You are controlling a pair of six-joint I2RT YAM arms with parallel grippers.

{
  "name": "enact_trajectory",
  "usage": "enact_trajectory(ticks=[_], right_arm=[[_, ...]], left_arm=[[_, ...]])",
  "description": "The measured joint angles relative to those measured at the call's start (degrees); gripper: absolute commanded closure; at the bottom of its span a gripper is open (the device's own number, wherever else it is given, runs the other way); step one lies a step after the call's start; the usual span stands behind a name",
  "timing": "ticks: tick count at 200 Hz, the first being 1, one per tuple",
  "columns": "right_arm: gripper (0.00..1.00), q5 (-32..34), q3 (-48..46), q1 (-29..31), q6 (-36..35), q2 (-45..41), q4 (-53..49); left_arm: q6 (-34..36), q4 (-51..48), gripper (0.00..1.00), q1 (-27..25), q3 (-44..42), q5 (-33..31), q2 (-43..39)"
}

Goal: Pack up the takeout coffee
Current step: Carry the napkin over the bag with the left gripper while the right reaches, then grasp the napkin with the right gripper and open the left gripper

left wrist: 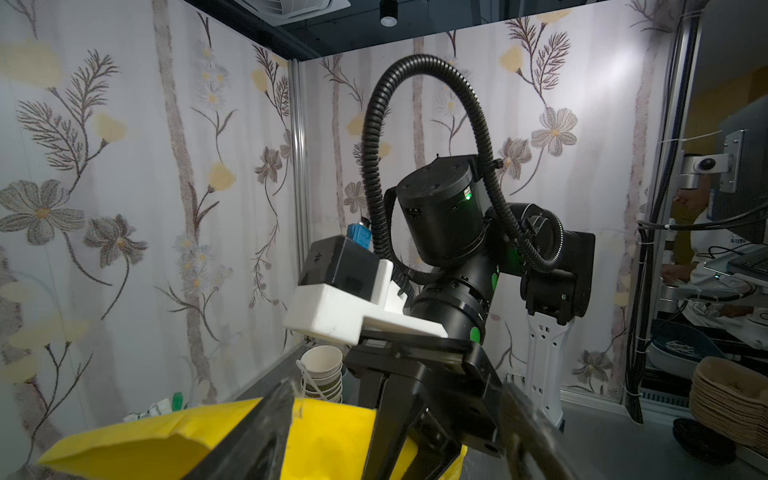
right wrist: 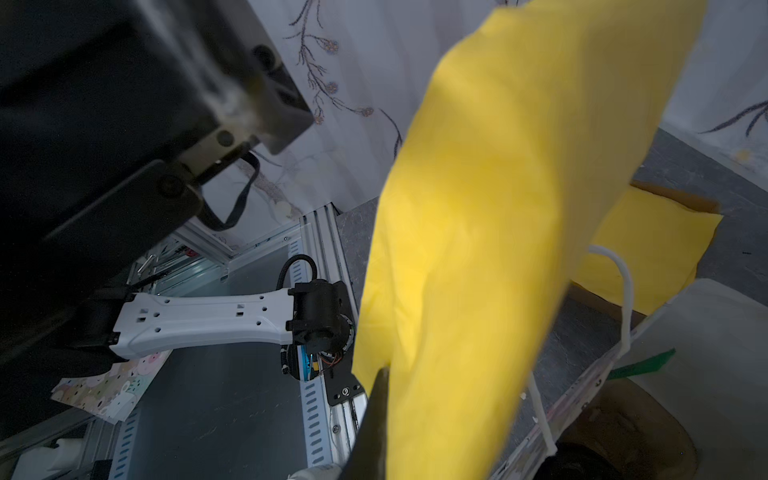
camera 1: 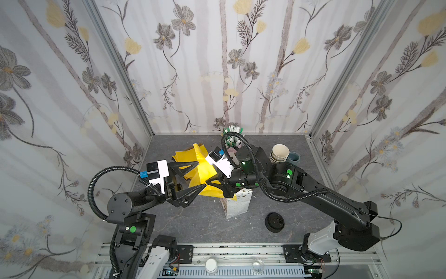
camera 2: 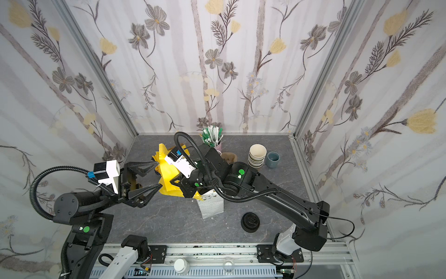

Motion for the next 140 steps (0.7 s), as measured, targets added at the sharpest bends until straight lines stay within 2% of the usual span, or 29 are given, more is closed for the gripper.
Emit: enact_trajectory(ticks=[72,102,118,140], right_arm=[[1.0,-3.6,0.1,0.3,-3.9,-0.9,1.1],[1.0,-4.0,0.2,0.2,-4.9,-1.3,2.0],[1.0,-4.0,0.2,0.0,-5.2,-1.6,2.0],[1.0,-4.0,0.2,-0.2,-5.5,-1.7,2.6]], left_arm=[[-2.0,-0.1,0.2,-0.1,-5.0,6.5,3.2],[-3.1,-0.2,0.22,-0.2,-7.0,9.7,3.0],[-3.5,-0.2,0.26,-0.2,-7.7,10.7,2.3],[-3.8,-0.1,0.39,-0.2,-8.3,12.4,1.5]])
